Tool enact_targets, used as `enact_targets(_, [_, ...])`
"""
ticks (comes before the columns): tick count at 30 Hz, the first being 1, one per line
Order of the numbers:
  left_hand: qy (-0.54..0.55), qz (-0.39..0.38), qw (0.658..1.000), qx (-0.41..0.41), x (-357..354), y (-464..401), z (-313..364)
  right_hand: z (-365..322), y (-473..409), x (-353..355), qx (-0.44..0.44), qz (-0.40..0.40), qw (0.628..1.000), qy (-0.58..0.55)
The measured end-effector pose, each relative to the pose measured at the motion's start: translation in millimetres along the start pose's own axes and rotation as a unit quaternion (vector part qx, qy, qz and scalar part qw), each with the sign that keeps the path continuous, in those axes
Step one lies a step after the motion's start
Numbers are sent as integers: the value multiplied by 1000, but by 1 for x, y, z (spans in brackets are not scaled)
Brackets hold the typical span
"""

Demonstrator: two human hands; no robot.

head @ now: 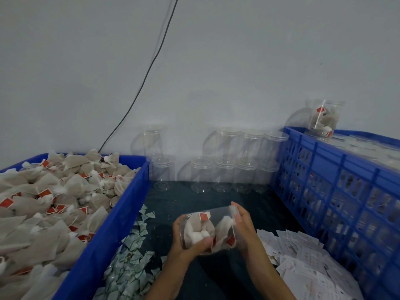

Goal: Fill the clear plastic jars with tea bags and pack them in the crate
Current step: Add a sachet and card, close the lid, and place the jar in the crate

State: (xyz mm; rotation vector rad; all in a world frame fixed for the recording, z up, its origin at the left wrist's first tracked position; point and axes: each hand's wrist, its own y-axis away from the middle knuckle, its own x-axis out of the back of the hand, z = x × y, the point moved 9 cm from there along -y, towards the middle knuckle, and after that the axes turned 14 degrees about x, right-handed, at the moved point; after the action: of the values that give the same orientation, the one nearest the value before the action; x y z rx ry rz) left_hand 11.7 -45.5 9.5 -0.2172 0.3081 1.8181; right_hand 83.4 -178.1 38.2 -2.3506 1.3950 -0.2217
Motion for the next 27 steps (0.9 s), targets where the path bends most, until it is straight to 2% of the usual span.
enact_targets(2, [51, -20, 997, 53, 1, -2, -9, -8, -2, -7, 22, -43, 999, -17])
enact_targets(4, [66, -36, 995, 72, 0, -2, -10, -17, 8, -10, 58, -86, 994, -32])
enact_targets(10, [73, -42, 995, 48, 4, -4, -6, -10, 6, 2, 26, -23, 998, 57])
enact_targets(17, [85, -60, 985, 135, -2, -3, -25, -21, 11, -6, 91, 5, 995, 30])
enact_targets(22, [49, -22, 997, 53, 3, -6, -8, -4, 11, -8, 43, 48, 995, -70])
enact_targets(27, [63, 7, 998, 10, 9, -6, -6, -1, 11, -8, 35, 58, 991, -112])
